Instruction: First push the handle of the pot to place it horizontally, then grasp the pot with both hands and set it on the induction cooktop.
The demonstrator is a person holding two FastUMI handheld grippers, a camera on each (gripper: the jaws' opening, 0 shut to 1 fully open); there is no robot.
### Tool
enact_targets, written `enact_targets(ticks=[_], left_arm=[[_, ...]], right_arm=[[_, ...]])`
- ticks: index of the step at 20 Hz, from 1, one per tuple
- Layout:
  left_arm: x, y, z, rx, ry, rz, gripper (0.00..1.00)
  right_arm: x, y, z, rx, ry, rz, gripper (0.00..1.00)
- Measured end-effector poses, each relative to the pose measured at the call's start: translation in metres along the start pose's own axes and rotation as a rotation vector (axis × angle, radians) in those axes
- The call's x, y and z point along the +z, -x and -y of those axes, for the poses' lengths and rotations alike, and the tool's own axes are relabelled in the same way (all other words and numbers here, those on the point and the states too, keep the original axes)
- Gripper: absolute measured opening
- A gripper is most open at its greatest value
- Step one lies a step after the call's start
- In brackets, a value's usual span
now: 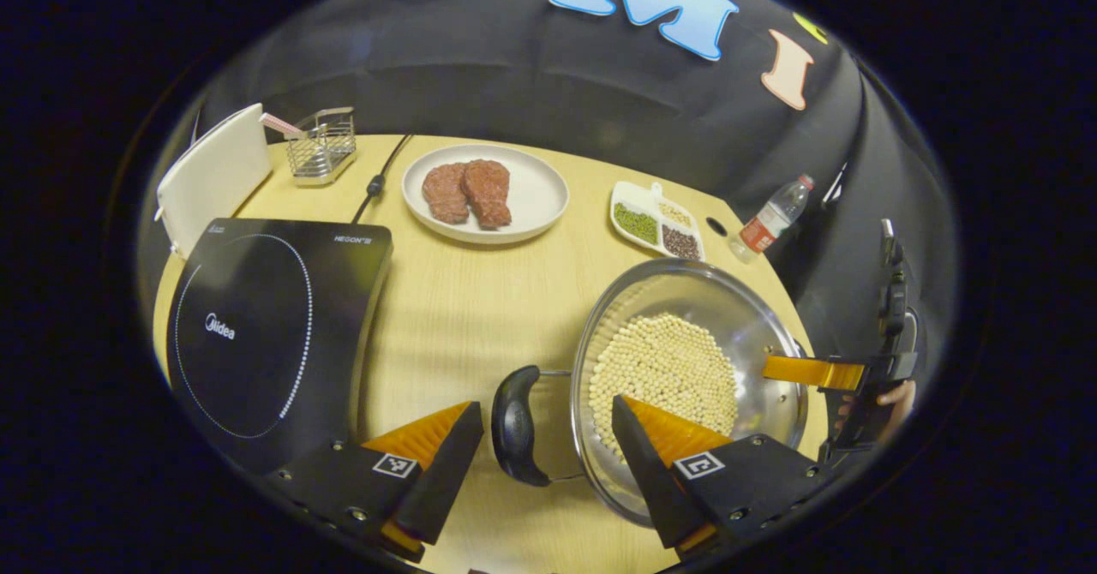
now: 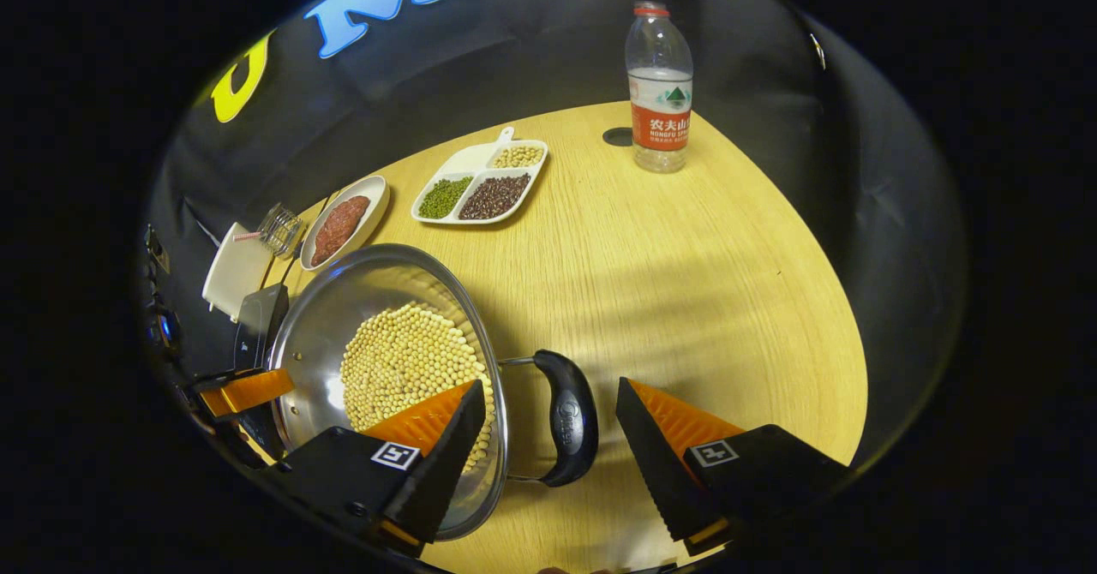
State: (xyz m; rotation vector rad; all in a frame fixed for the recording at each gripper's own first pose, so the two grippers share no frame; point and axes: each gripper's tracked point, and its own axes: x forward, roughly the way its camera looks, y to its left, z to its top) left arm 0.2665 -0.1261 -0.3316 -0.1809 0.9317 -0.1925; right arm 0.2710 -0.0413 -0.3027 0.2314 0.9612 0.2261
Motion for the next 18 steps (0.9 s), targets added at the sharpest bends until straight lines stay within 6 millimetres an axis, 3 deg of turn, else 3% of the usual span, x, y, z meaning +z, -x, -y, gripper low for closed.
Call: enact_targets(ticks=[6, 7, 9, 10, 11, 12, 14, 15, 16, 18], left_arm=[[-0.009, -0.021, 0.005, -0.049, 0.077, -0.036, 0.93], [-0.008, -0.022, 0.006, -0.054, 0.089, -0.033, 0.93], [-0.007, -0.027, 0.009, -0.075, 0.127, -0.021, 0.82], [-0.011, -0.028, 0.009, -0.081, 0.145, -0.039, 0.77], [-0.015, -0.028, 0.013, -0.097, 0.153, -0.051, 0.72], [-0.015, -0.030, 0.010, -0.090, 0.153, -0.043, 0.75], [-0.015, -0.032, 0.001, -0.072, 0.157, -0.028, 0.59], [-0.012, -0.032, 0.003, -0.087, 0.181, -0.018, 0.56], [-0.012, -0.032, 0.003, -0.096, 0.204, -0.022, 0.54], [-0.017, -0.032, 0.004, -0.108, 0.237, -0.045, 0.55]], right_arm=[[-0.006, -0.011, -0.004, 0.036, -0.040, -0.008, 0.98], [-0.006, -0.012, -0.005, 0.039, -0.049, -0.002, 0.93], [-0.008, -0.016, -0.008, 0.051, -0.062, -0.005, 0.96], [-0.008, -0.018, -0.010, 0.056, -0.068, -0.002, 0.87], [-0.009, -0.018, -0.013, 0.060, -0.070, -0.006, 0.93], [-0.010, -0.017, -0.014, 0.065, -0.068, -0.004, 0.69], [-0.008, -0.017, -0.010, 0.052, -0.055, 0.015, 0.69], [-0.007, -0.018, -0.006, 0.044, -0.052, 0.019, 0.69], [-0.009, -0.017, -0.008, 0.051, -0.063, 0.014, 0.59], [-0.009, -0.018, -0.008, 0.050, -0.081, 0.011, 0.61]])
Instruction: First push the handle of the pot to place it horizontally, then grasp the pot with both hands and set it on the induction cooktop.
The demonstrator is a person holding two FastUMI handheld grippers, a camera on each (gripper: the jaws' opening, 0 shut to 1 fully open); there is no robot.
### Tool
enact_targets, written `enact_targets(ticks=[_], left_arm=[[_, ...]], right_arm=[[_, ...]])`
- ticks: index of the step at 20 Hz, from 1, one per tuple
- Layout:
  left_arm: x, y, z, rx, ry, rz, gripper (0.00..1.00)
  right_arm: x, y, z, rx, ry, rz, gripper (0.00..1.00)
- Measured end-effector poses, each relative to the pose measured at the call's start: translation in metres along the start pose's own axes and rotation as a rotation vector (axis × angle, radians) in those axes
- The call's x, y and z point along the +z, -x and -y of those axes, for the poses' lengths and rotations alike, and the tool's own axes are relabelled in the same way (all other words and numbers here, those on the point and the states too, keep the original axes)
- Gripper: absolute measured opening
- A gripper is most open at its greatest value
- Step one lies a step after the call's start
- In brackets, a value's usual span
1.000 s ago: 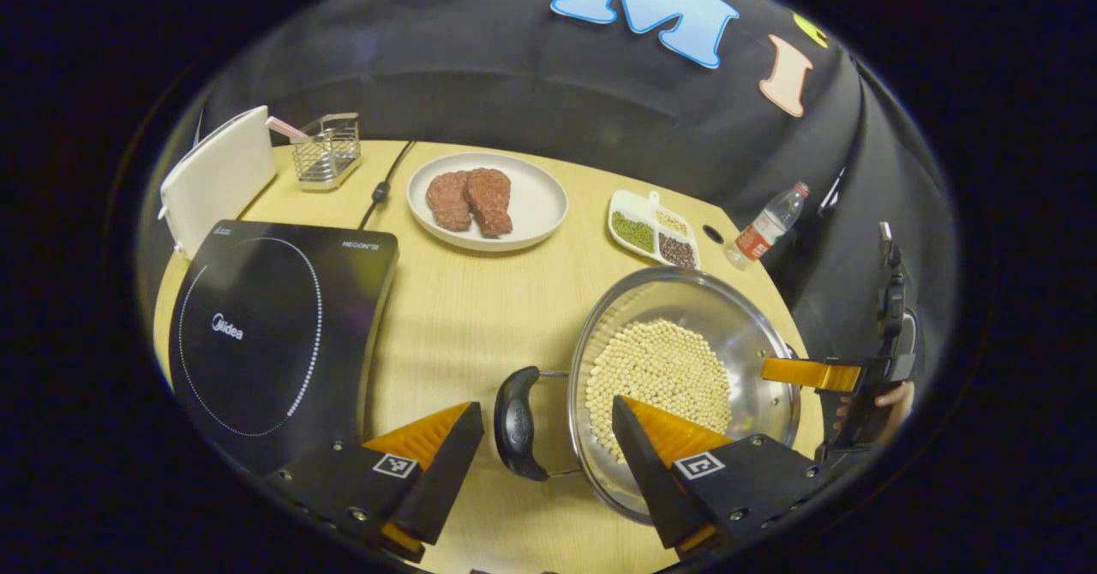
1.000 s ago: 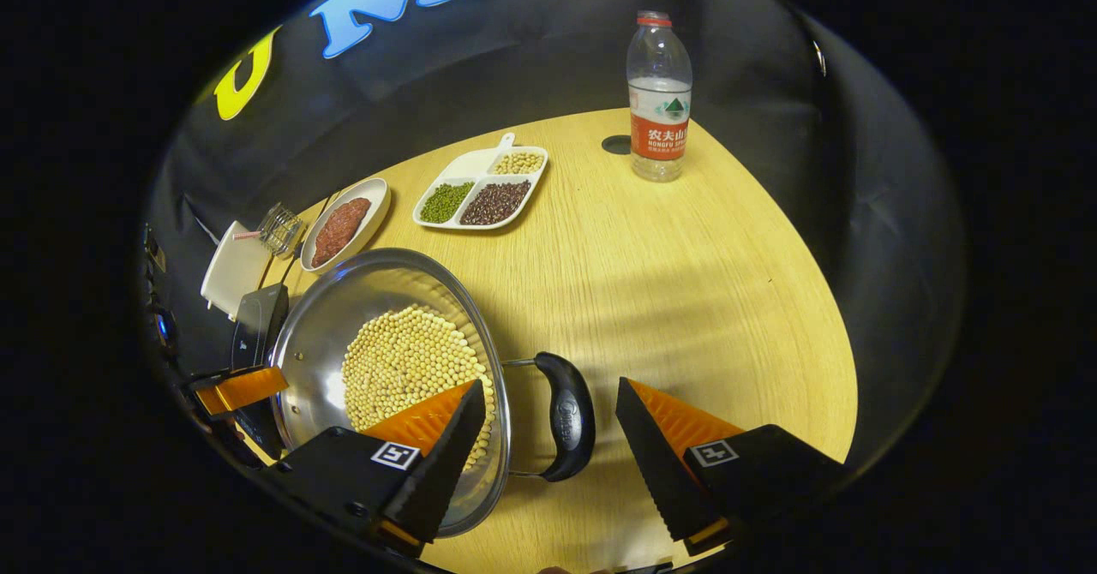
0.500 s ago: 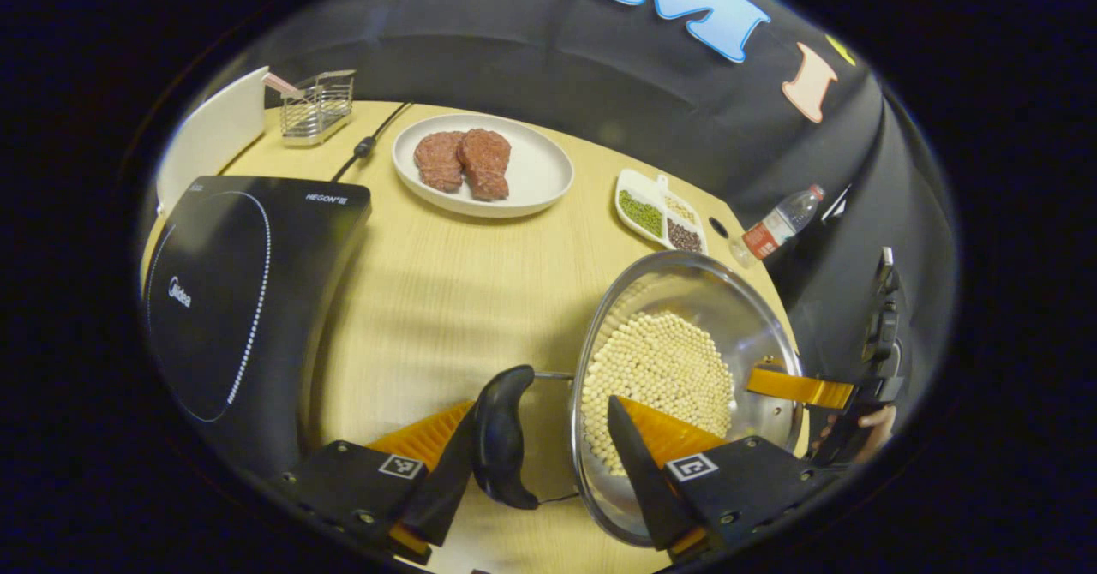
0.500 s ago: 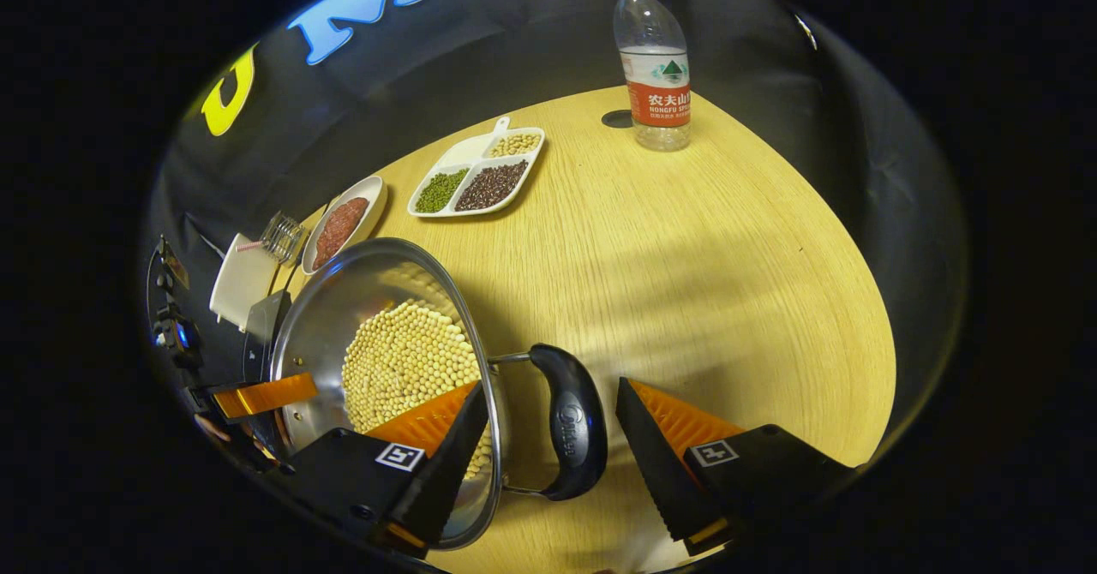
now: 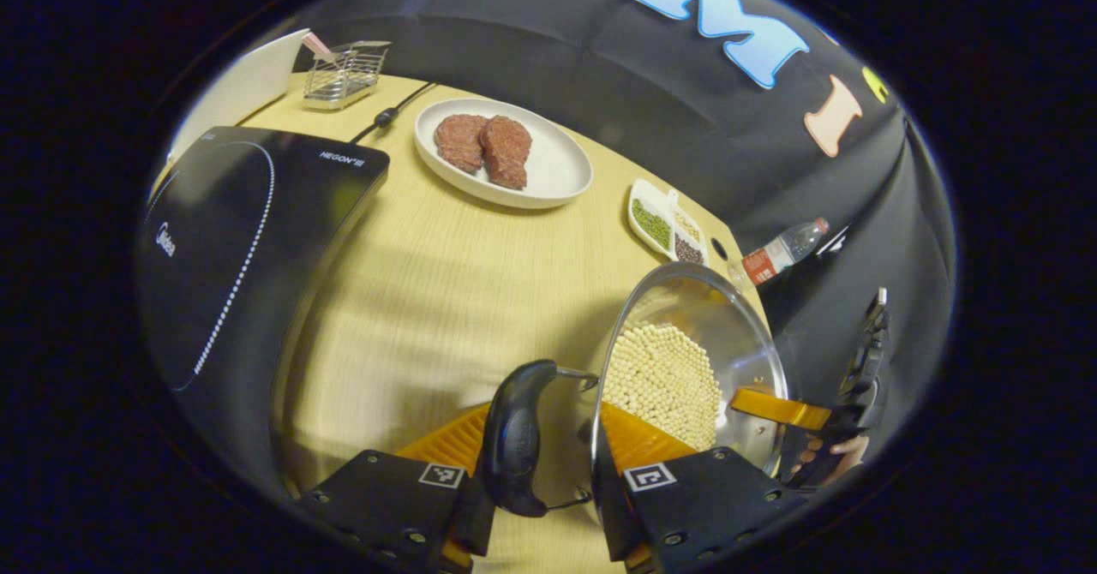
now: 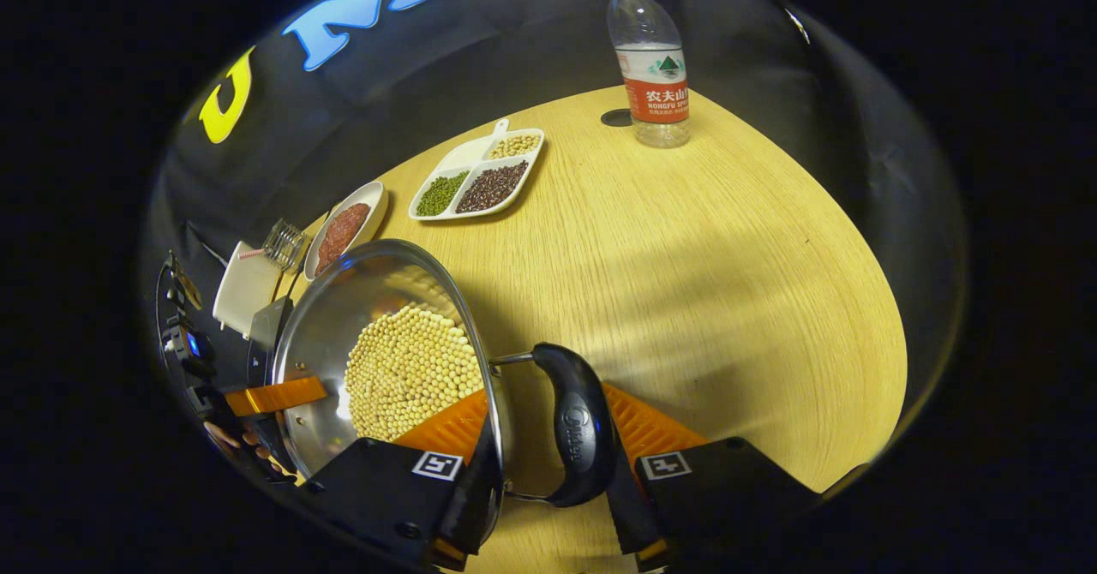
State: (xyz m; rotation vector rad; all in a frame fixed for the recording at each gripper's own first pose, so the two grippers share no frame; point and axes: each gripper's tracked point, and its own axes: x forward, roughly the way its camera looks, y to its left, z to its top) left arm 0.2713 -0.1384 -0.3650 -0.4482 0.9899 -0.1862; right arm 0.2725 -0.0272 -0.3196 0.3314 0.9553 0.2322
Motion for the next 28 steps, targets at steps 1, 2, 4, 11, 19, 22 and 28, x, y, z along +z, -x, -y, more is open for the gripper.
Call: enact_targets(ticks=[1, 2, 4, 11, 19, 22, 28], left_arm=[[-0.005, -0.001, 0.000, 0.000, 0.009, -0.018, 0.52], [-0.004, 0.000, 0.000, -0.005, 0.005, -0.016, 0.53], [-0.002, 0.001, 0.001, -0.007, 0.003, -0.008, 0.48], [-0.001, 0.006, 0.005, 0.018, -0.034, 0.003, 0.45], [-0.021, 0.075, 0.014, 0.000, -0.056, -0.003, 0.48], [-0.033, 0.109, 0.013, -0.002, -0.056, 0.007, 0.51], [-0.049, 0.165, -0.005, -0.009, -0.072, 0.012, 0.45]], right_arm=[[0.001, 0.002, 0.001, -0.002, 0.004, 0.005, 0.61], [-0.001, 0.001, 0.000, -0.002, 0.006, 0.003, 0.59], [-0.001, 0.004, -0.001, -0.004, 0.003, 0.009, 0.54], [-0.018, 0.018, -0.002, -0.009, 0.004, -0.010, 0.54], [-0.042, 0.075, -0.018, -0.024, -0.002, 0.025, 0.54], [-0.059, 0.100, -0.029, -0.024, 0.005, 0.026, 0.54], [-0.101, 0.138, -0.061, -0.028, -0.013, -0.006, 0.51]])
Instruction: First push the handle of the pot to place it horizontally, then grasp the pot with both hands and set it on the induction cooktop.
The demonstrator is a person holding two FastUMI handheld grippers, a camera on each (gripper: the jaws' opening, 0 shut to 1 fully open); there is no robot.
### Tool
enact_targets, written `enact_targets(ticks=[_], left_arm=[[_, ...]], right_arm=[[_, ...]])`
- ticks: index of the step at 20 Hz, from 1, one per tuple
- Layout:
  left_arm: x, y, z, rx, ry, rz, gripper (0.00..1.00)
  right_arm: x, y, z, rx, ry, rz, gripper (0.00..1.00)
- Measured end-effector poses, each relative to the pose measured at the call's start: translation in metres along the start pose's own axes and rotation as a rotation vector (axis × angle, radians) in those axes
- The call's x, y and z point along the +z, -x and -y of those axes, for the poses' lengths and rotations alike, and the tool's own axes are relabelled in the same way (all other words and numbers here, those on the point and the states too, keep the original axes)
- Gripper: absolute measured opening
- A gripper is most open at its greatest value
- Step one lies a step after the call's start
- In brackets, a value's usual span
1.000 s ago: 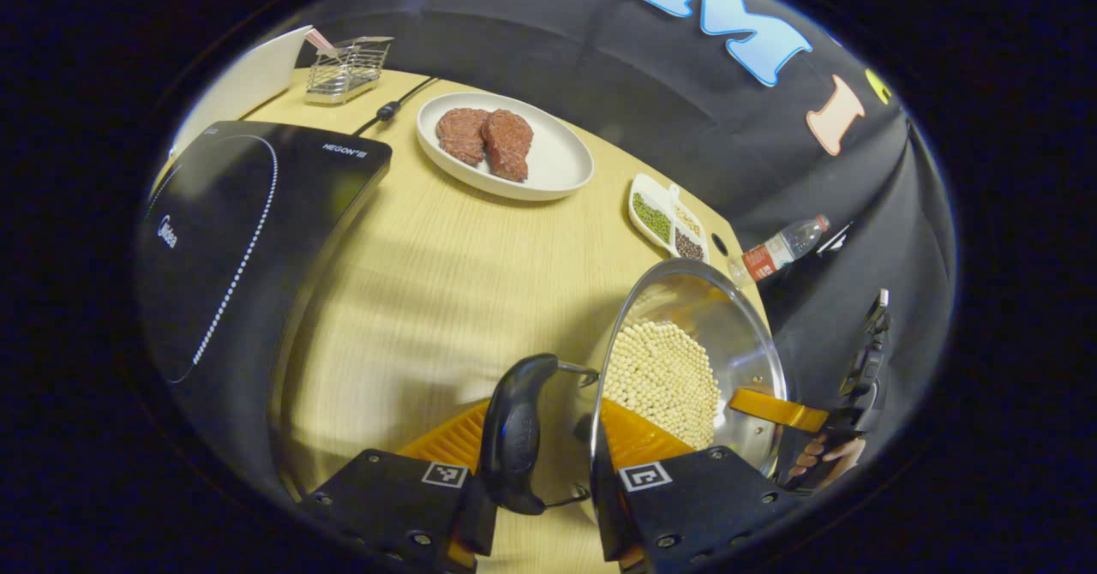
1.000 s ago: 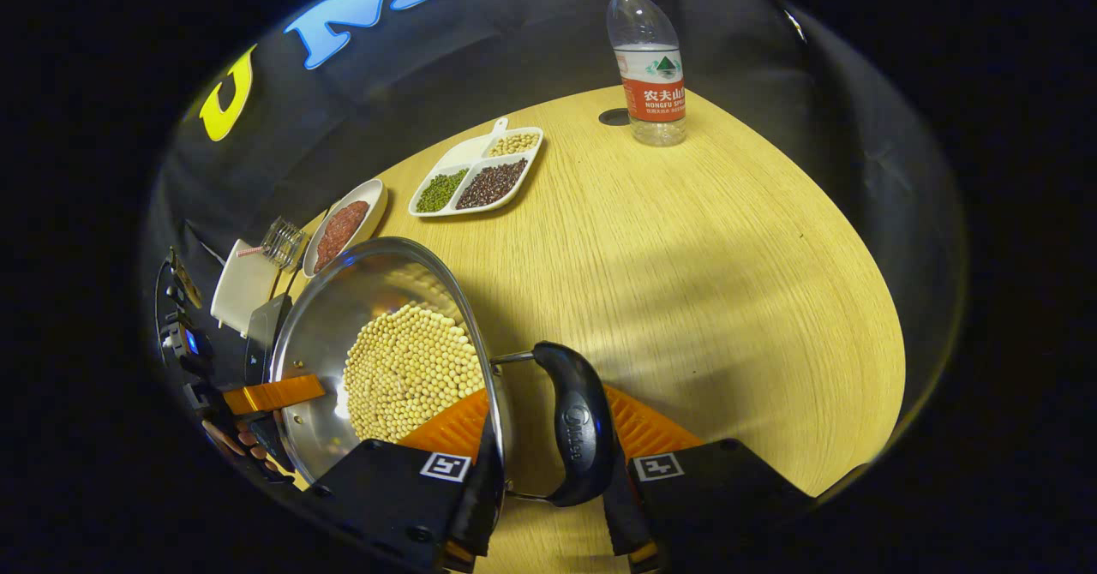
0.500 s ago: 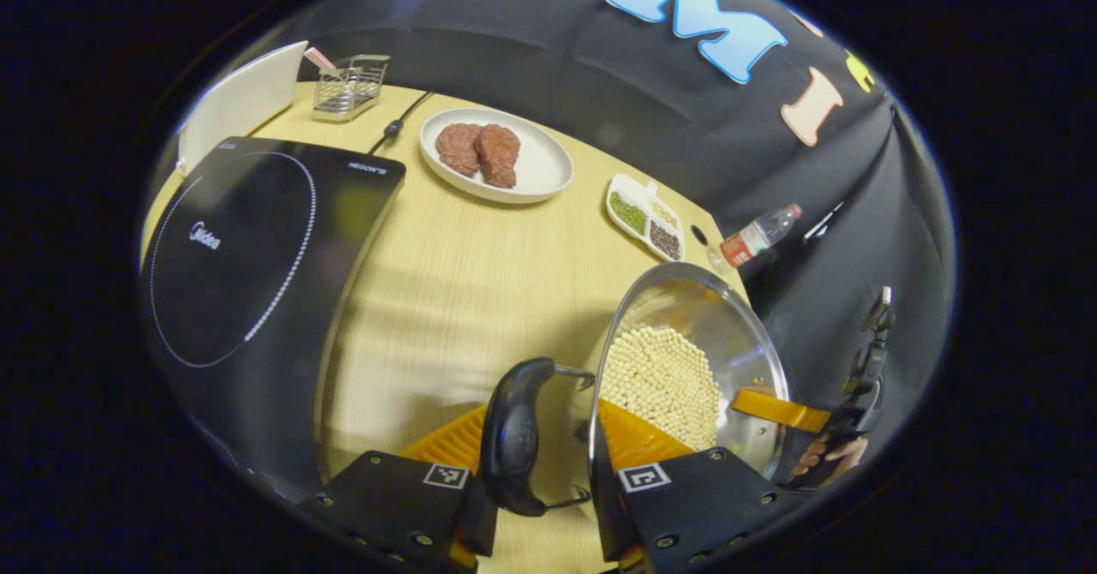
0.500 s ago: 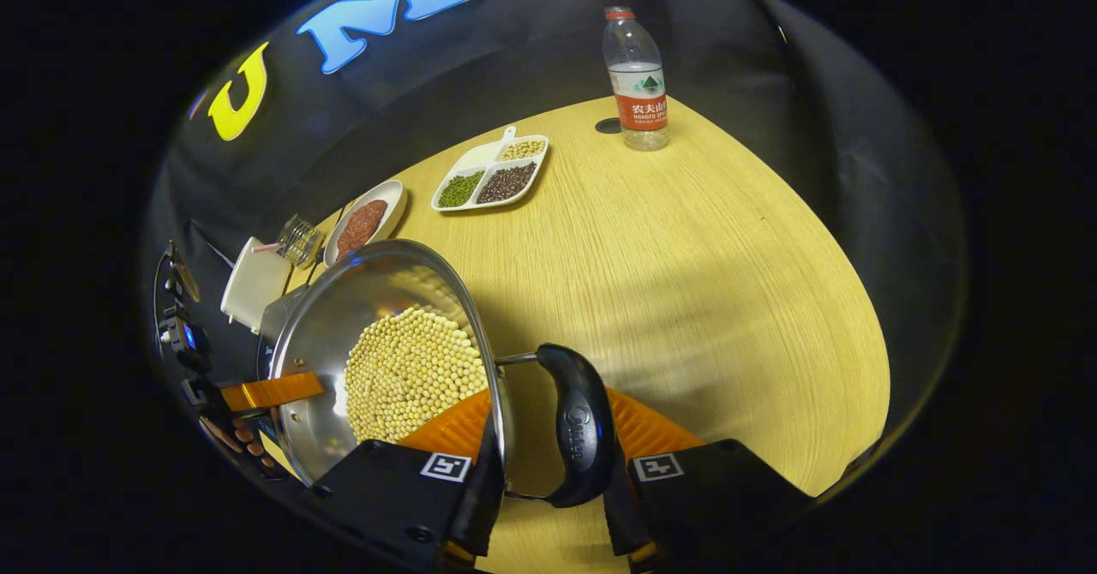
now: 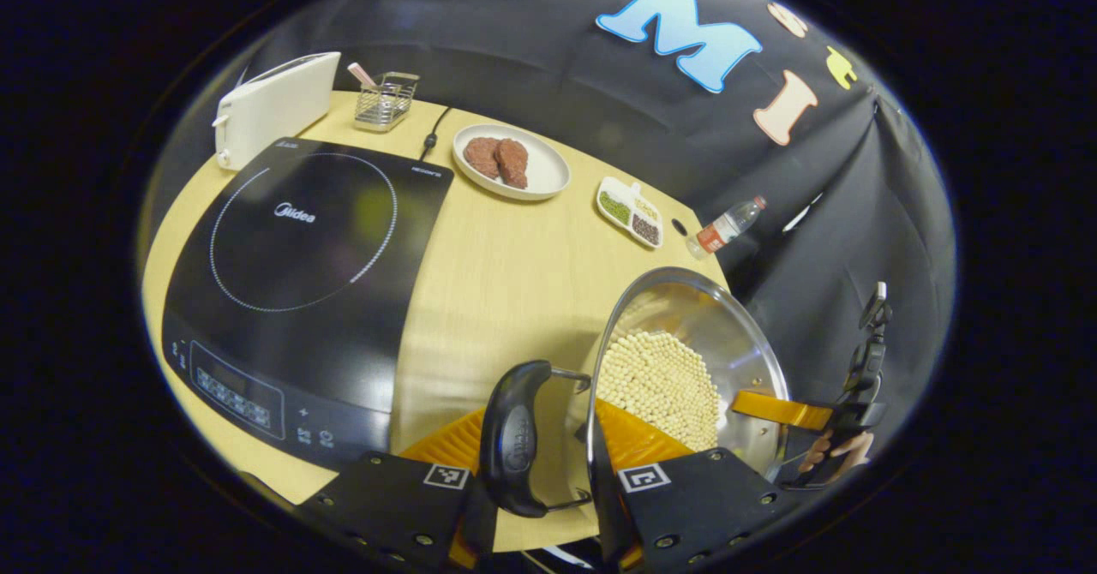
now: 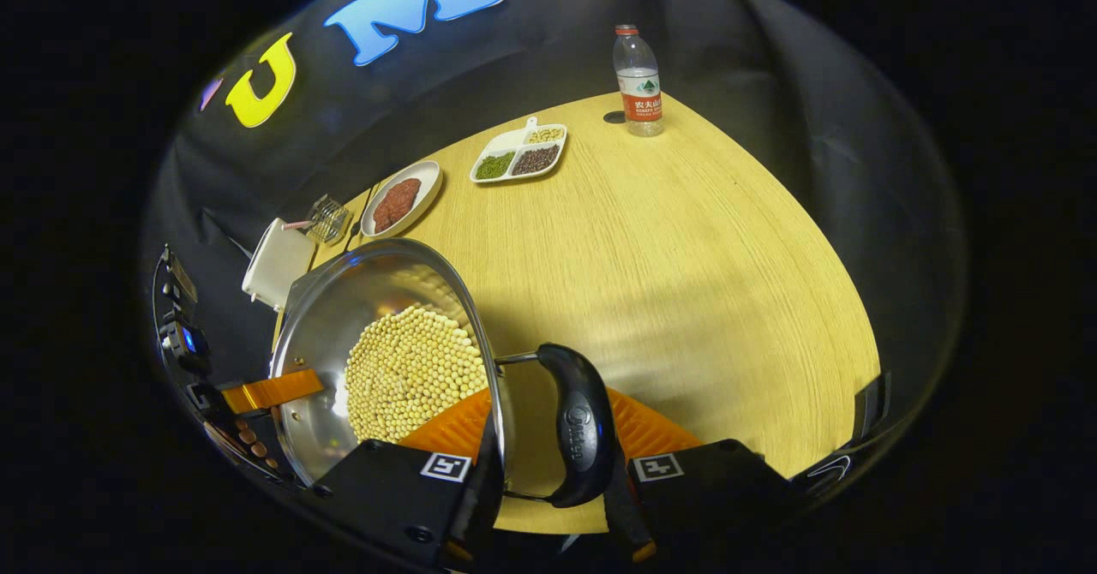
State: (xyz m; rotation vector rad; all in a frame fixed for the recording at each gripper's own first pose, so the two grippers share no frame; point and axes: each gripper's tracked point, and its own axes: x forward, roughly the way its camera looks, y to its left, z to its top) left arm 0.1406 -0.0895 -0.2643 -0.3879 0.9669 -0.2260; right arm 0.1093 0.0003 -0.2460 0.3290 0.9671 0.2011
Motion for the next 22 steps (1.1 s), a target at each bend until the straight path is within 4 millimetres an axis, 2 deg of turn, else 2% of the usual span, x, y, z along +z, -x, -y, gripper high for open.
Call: enact_targets(ticks=[1, 2, 3, 4, 6, 8, 9, 11, 13, 14, 19, 20, 22], left_arm=[[-0.002, 0.008, -0.004, -0.002, 0.003, -0.002, 0.48], [-0.002, 0.016, -0.010, -0.002, 0.007, 0.002, 0.45], [0.000, 0.023, -0.016, 0.002, 0.006, 0.012, 0.44], [0.002, 0.030, -0.024, 0.008, 0.006, 0.026, 0.48], [0.005, 0.040, -0.040, 0.023, 0.008, 0.042, 0.51], [0.005, 0.054, -0.057, 0.030, 0.021, 0.052, 0.48], [0.006, 0.059, -0.065, 0.032, 0.027, 0.058, 0.51], [0.010, 0.074, -0.082, 0.037, 0.040, 0.077, 0.48], [0.012, 0.084, -0.098, 0.045, 0.057, 0.097, 0.47], [0.014, 0.091, -0.107, 0.050, 0.064, 0.105, 0.47], [0.026, 0.106, -0.162, 0.079, 0.126, 0.137, 0.47], [0.030, 0.108, -0.170, 0.088, 0.126, 0.148, 0.47], [0.038, 0.114, -0.185, 0.095, 0.126, 0.161, 0.47]], right_arm=[[-0.003, 0.004, -0.007, 0.000, -0.001, 0.004, 0.51], [-0.006, 0.008, -0.015, 0.004, -0.001, 0.008, 0.54], [-0.008, 0.010, -0.024, 0.012, -0.003, 0.013, 0.54], [-0.011, 0.010, -0.033, 0.022, -0.002, 0.018, 0.51], [-0.020, 0.006, -0.049, 0.034, 0.008, 0.012, 0.54], [-0.025, 0.005, -0.065, 0.041, 0.017, 0.010, 0.51], [-0.026, 0.005, -0.074, 0.045, 0.026, 0.009, 0.54], [-0.028, -0.002, -0.088, 0.057, 0.047, 0.006, 0.54], [-0.029, -0.005, -0.114, 0.075, 0.056, 0.005, 0.51], [-0.032, -0.007, -0.122, 0.080, 0.067, -0.007, 0.54], [-0.028, -0.020, -0.174, 0.113, 0.112, -0.004, 0.54], [-0.028, -0.023, -0.183, 0.115, 0.119, 0.002, 0.51], [-0.028, -0.029, -0.199, 0.122, 0.118, 0.001, 0.54]])
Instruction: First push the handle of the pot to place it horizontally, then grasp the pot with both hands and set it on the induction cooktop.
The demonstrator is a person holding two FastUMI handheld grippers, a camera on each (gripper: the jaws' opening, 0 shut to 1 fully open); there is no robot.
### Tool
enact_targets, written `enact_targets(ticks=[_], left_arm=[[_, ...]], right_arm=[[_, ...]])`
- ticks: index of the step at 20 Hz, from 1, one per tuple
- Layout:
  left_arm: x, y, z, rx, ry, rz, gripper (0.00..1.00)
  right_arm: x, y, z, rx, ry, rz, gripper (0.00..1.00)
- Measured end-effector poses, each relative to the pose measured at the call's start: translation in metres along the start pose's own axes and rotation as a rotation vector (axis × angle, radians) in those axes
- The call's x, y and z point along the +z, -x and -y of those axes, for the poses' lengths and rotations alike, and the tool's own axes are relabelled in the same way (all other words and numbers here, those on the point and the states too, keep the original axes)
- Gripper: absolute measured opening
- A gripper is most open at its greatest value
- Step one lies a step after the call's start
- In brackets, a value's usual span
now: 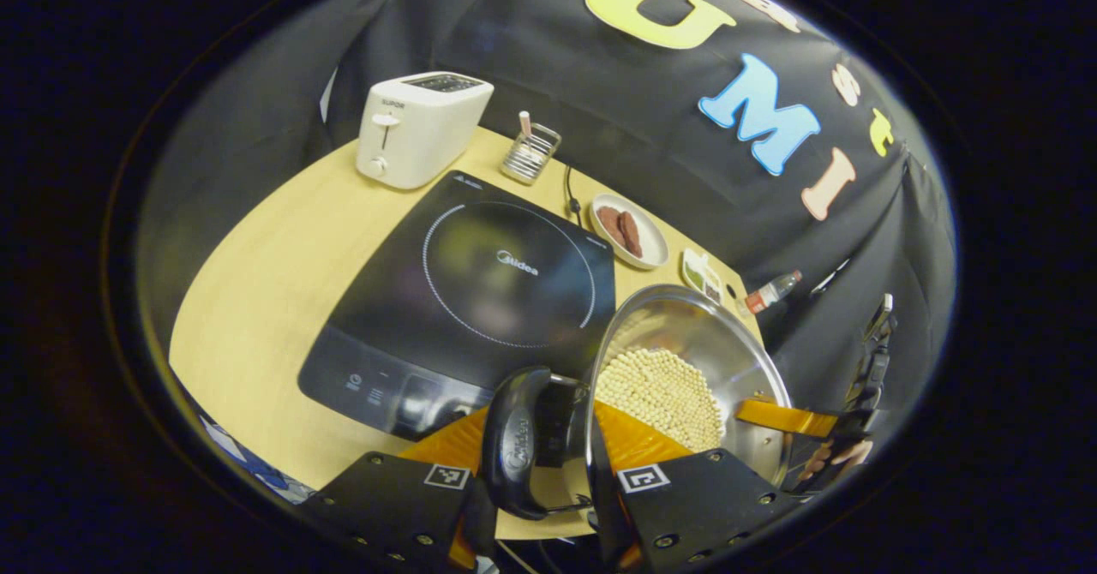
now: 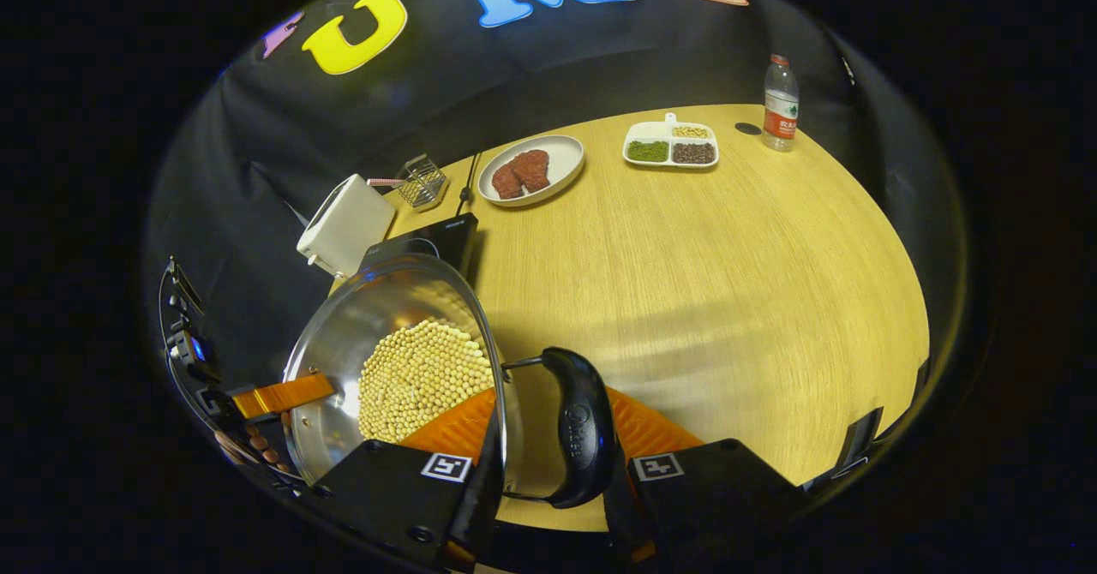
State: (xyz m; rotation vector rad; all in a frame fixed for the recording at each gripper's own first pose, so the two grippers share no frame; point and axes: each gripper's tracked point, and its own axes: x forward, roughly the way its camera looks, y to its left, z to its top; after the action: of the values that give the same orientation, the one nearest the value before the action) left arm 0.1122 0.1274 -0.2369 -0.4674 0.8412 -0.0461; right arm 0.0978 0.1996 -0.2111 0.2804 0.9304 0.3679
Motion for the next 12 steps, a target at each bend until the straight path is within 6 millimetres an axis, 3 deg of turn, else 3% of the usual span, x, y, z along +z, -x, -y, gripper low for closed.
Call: enact_targets(ticks=[6, 9, 11, 12], left_arm=[[0.038, -0.015, -0.034, -0.002, -0.044, 0.004, 0.47], [0.061, -0.026, -0.048, -0.001, -0.037, 0.024, 0.44], [0.079, -0.035, -0.058, -0.010, -0.020, 0.041, 0.51], [0.088, -0.041, -0.062, -0.012, -0.014, 0.050, 0.47]], right_arm=[[0.009, -0.032, -0.036, 0.004, -0.022, -0.025, 0.51], [0.027, -0.051, -0.051, 0.006, -0.016, -0.010, 0.54], [0.042, -0.063, -0.064, 0.009, 0.000, 0.016, 0.51], [0.049, -0.069, -0.070, 0.009, 0.000, 0.028, 0.54]])
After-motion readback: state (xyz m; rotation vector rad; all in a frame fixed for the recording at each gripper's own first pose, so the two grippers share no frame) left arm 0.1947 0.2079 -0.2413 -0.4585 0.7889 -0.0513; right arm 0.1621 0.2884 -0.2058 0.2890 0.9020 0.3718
